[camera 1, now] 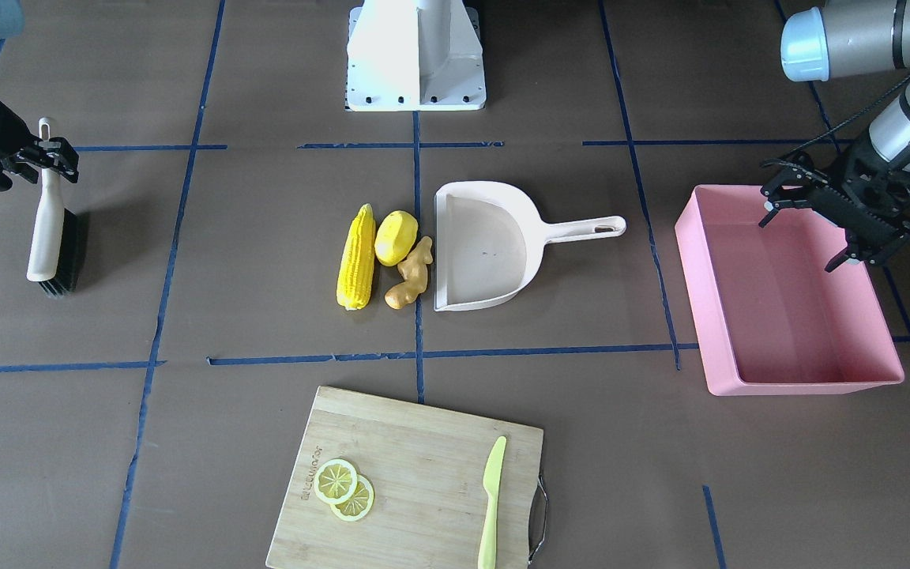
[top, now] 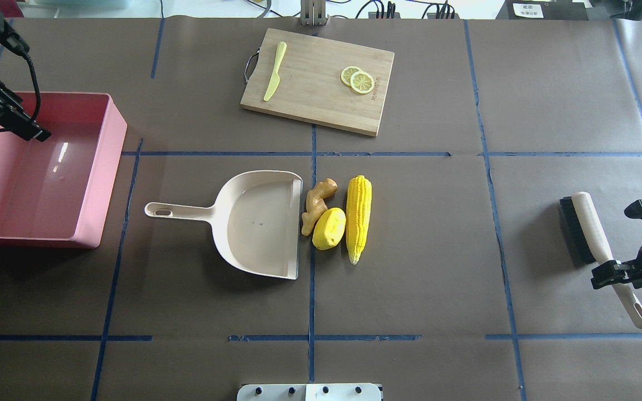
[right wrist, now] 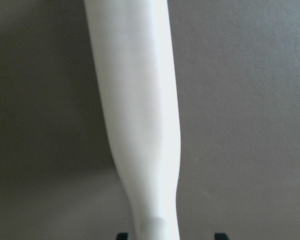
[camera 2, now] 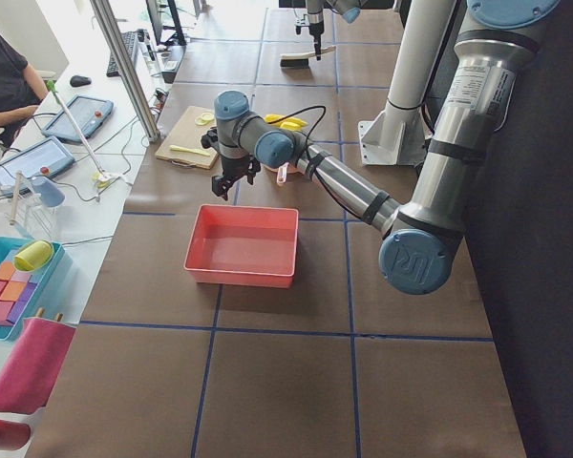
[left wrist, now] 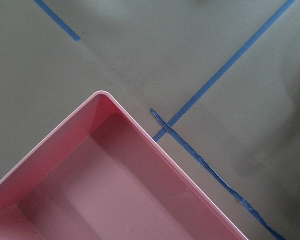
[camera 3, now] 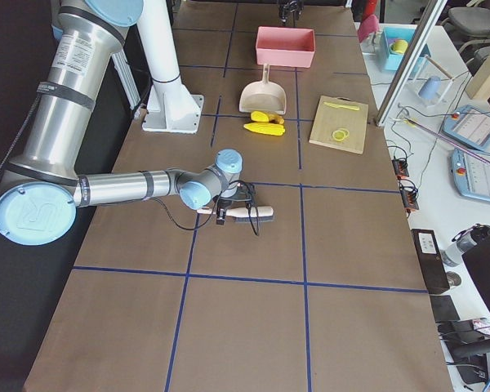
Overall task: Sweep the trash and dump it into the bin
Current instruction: 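Move the left gripper toward the dustpan handle while the right gripper grasps the brush handle, then grasp the beige dustpan handle with the left gripper while the right lifts the brush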
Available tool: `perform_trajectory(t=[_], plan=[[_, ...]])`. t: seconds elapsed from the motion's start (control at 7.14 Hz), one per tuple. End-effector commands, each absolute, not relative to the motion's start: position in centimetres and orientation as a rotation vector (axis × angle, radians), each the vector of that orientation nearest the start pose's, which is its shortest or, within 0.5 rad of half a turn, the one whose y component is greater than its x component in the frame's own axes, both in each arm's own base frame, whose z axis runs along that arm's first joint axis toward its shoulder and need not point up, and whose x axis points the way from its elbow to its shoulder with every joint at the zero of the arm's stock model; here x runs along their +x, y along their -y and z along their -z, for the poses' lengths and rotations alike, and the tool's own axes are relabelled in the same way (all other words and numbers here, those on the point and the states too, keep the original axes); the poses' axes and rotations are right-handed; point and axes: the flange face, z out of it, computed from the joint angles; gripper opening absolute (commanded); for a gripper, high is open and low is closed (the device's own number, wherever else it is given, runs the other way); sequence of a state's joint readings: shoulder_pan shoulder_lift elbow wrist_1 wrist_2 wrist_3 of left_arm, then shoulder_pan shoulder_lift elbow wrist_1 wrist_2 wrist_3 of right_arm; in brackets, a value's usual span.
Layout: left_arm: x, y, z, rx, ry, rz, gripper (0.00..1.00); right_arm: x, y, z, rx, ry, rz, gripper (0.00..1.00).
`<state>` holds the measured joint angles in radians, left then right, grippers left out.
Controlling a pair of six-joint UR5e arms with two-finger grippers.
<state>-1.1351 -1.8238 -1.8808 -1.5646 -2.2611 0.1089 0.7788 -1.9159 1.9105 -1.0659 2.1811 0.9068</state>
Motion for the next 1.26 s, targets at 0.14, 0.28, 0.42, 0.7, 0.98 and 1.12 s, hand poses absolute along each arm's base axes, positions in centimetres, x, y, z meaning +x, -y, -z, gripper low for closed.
perform_trajectory(t=[0.14, 0.28, 0.42, 0.7, 0.98, 1.12], plan=[[17.4, 54.0, -37.7, 0.427, -0.766, -0.702, 1.0, -21.0, 31.7, -58.6, -0.127, 0.761, 0.042, 0.0], [17.5, 54.2, -37.4, 0.432, -0.764, -0.705, 1.0, -20.9, 31.6, -57.7, -0.125, 0.777, 0.047, 0.0], [17.3, 53.9, -36.4, 0.464, -0.765, -0.716, 1.0, -20.6, 31.7, -56.5, -0.109, 0.796, 0.05, 0.0], [22.2, 51.8, -33.2, 0.545, -0.795, -0.876, 1.0, -20.0, 32.2, -54.6, -0.087, 0.831, 0.044, 0.0], [24.9, 50.9, -32.2, 0.598, -0.793, -1.034, 1.0, -20.0, 32.7, -53.5, -0.071, 0.844, 0.039, 0.0], [25.3, 50.5, -32.0, 0.646, -0.779, -1.146, 1.0, -20.1, 32.8, -52.4, -0.061, 0.863, 0.047, 0.0]])
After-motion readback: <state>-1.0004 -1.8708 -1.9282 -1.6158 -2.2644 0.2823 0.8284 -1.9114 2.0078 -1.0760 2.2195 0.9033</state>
